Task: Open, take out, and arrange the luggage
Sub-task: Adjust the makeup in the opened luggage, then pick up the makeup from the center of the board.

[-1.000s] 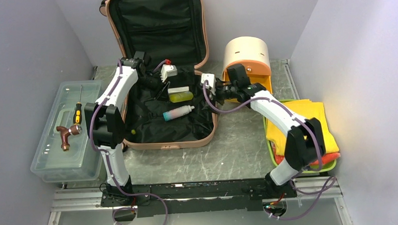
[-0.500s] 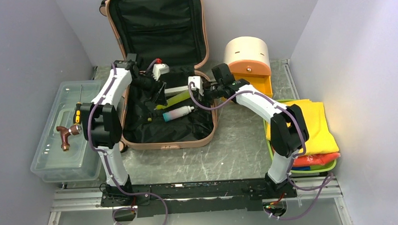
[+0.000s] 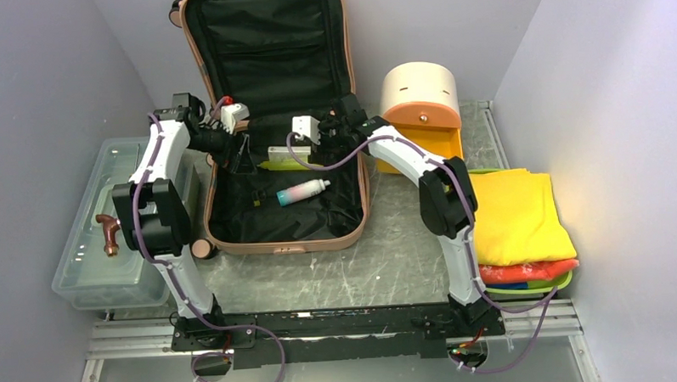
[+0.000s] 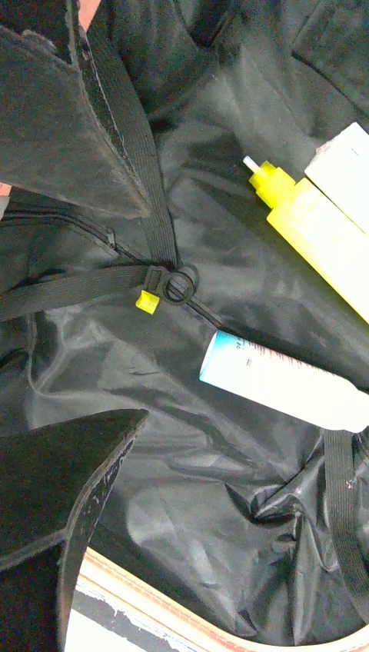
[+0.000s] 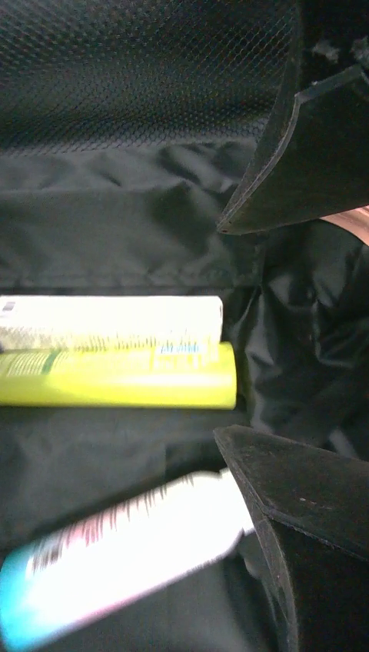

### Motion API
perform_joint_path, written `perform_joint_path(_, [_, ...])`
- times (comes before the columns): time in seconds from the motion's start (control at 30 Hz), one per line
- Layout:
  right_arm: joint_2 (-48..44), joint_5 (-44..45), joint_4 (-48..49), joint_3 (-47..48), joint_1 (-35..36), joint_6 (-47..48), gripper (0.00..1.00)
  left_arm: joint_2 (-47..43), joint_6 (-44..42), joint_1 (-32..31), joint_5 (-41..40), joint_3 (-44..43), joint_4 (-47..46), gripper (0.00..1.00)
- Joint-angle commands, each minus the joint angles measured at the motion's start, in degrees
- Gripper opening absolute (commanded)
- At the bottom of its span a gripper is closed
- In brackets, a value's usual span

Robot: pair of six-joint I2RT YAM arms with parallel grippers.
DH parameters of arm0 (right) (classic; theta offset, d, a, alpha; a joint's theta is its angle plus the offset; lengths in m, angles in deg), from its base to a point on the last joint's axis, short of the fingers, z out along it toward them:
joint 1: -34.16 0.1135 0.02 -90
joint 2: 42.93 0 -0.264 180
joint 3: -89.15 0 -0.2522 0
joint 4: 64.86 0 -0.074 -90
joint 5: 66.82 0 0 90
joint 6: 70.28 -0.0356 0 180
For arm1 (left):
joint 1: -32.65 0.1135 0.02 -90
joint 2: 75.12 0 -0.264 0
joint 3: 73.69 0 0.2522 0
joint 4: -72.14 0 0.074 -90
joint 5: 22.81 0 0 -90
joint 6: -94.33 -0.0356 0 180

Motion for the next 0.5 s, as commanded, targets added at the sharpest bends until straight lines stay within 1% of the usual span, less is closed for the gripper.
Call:
perform_joint_path(0.0, [5.4,4.8,2.6,6.8,0.0,4.1,0.96,1.9,-1.5,0.7,3.3,-4.0,2.8,0.99])
perform_joint_path(0.1, [8.7,5.2,3.6,9.6,0.0,5.1,0.93,1.2,-1.6,2.2,5.0,-2.7,3.4,0.99])
perform_joint_path(0.23, [11.4,4.2,1.9,11.4,0.1,7.0,0.84,-1.1,-3.6,3.7,4.4,0.6,4.4,0.99])
perform_joint_path(0.33, [11.4,2.3,-0.2,10.3,0.1,7.3,0.81,-2.3,-5.2,4.8,4.8,2.5,6.0,0.99])
perform_joint_path(0.47, [9.4,-1.0,-1.8,6.5,0.2,8.1,0.77,-3.6,-6.4,5.4,5.4,5.0,6.5,1.00])
